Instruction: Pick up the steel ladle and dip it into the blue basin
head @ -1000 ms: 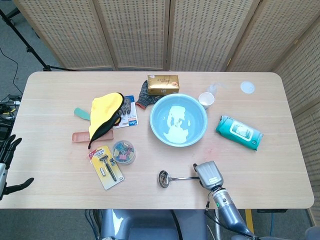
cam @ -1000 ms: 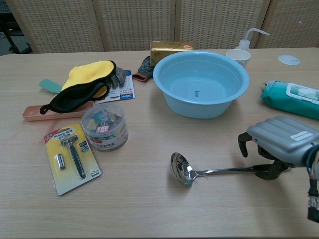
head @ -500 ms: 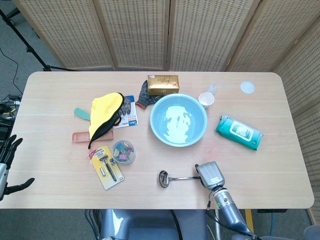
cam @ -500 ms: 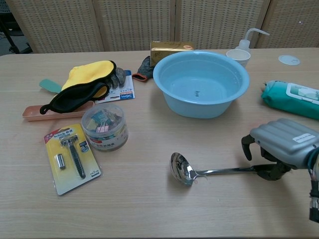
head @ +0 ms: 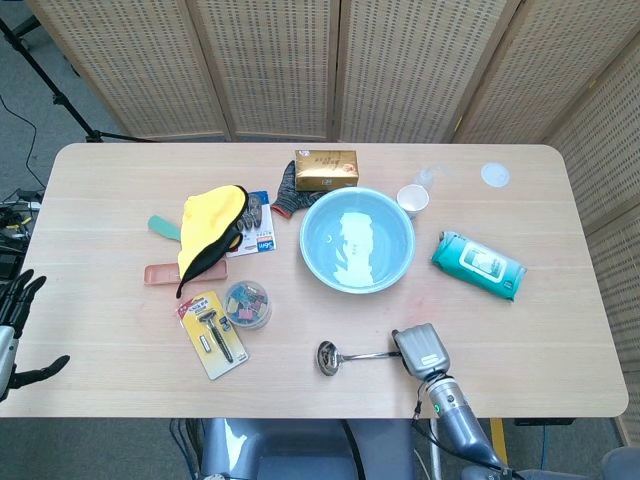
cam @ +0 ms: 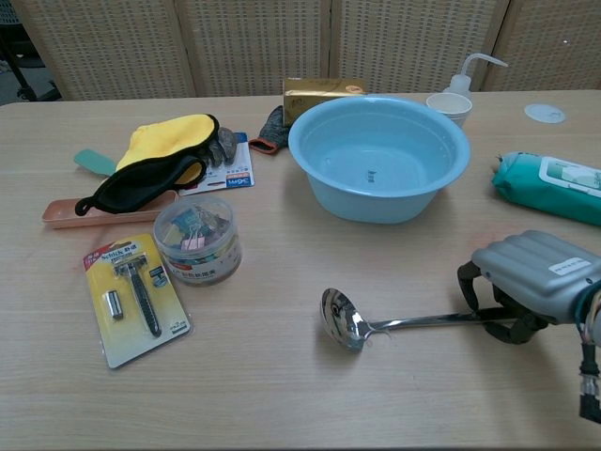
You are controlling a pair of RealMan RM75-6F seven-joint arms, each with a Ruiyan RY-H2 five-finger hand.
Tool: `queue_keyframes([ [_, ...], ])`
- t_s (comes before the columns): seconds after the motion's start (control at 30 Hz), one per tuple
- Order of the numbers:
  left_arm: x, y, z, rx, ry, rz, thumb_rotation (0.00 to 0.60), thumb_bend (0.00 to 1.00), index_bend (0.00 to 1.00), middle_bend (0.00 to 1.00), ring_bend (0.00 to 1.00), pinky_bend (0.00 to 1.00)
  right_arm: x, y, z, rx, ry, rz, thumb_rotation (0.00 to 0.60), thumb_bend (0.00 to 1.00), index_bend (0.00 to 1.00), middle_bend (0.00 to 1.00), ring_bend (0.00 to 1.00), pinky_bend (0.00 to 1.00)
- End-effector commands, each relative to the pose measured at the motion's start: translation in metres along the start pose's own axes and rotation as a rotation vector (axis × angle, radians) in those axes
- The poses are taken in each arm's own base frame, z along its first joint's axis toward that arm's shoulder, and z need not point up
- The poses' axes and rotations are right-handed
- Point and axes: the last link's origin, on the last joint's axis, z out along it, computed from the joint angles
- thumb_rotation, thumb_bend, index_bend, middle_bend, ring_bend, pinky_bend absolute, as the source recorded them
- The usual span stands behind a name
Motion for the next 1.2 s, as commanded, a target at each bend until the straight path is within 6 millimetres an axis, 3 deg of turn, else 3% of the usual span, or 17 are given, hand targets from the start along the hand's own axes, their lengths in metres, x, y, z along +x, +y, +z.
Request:
queue_keyframes([
  [0.03, 0.000, 0.000, 0.000, 0.001, 0.000, 0.000, 0.600, 0.00, 0.00, 0.00, 0.00, 0.00, -0.001, 0.002, 0.000, -0.004, -0.003, 0.000, 0.600, 0.32, 0.47, 0.97, 0.93, 1.00],
  [0.17, 0.000, 0.000, 0.000, 0.000, -0.001, 0.000, 0.600, 0.00, 0.00, 0.00, 0.00, 0.00, -0.002, 0.004, 0.000, -0.009, -0.008, -0.002, 0.600, 0.34, 0.49, 0.97, 0.93, 1.00],
  [0.3, 0.000, 0.000, 0.000, -0.001, 0.000, -0.002, 0.600, 0.00, 0.00, 0.00, 0.00, 0.00, -0.002, 0.004, 0.000, -0.008, -0.007, 0.001, 0.600, 0.37, 0.59, 0.97, 0.93, 1.00],
  [0.37, 0.000, 0.000, 0.000, -0.001, 0.000, -0.003, 0.600, 0.00, 0.00, 0.00, 0.00, 0.00, -0.002, 0.004, 0.000, -0.004, -0.005, 0.006, 0.600, 0.45, 0.65, 0.97, 0.93, 1.00],
  [0.43, 0.001, 0.000, 0.000, -0.001, 0.001, -0.004, 0.600, 0.00, 0.00, 0.00, 0.00, 0.00, -0.001, 0.004, 0.000, -0.004, 0.000, 0.006, 0.600, 0.60, 0.71, 0.97, 0.93, 1.00],
  [0.53, 0.001, 0.000, -0.001, 0.000, 0.004, -0.007, 0.600, 0.00, 0.00, 0.00, 0.00, 0.00, 0.003, 0.004, 0.001, -0.006, 0.014, 0.064, 0.600, 0.83, 0.75, 0.98, 0.93, 1.00],
  [0.63, 0.001, -0.001, 0.000, -0.001, 0.001, -0.008, 0.600, 0.00, 0.00, 0.00, 0.00, 0.00, 0.007, 0.006, 0.001, -0.002, 0.023, 0.108, 0.600, 0.98, 0.77, 0.98, 0.93, 1.00],
  [1.2, 0.001, 0.000, -0.001, -0.004, -0.001, -0.007, 0.600, 0.00, 0.00, 0.00, 0.00, 0.00, 0.056, 0.022, -0.014, -0.002, 0.091, 0.267, 0.600, 1.00, 0.84, 0.99, 0.93, 1.00],
])
